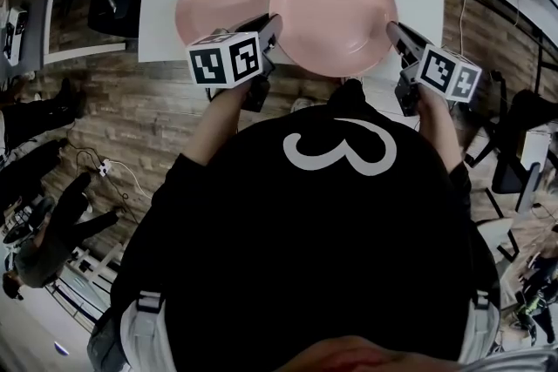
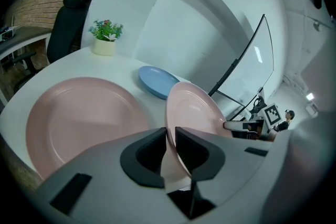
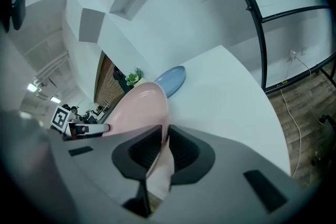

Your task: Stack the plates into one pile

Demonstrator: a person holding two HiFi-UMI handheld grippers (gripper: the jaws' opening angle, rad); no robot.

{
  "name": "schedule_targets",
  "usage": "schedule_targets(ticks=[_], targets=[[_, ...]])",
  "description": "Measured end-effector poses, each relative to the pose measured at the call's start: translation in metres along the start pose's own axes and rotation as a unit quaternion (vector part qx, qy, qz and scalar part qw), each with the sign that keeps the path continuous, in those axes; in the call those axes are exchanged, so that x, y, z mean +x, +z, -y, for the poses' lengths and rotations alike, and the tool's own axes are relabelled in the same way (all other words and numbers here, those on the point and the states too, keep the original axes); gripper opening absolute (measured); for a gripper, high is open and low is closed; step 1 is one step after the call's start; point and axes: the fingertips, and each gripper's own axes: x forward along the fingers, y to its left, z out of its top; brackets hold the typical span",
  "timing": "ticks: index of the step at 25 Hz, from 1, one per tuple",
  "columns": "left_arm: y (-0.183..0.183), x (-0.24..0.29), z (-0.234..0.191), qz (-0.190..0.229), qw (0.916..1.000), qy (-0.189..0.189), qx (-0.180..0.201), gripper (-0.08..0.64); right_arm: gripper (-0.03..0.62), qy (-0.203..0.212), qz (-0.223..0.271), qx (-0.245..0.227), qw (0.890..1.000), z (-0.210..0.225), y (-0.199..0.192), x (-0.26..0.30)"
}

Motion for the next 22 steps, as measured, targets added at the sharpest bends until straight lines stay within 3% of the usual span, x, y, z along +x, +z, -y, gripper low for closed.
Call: schedule_targets(ticks=[22], targets=[[-0.026, -0.117, -0.058, 0.05, 0.9987, 0.01, -0.002, 0.066, 0.058, 0.023, 0.016, -0.043, 0.999, -0.119, -0.044, 0.011]])
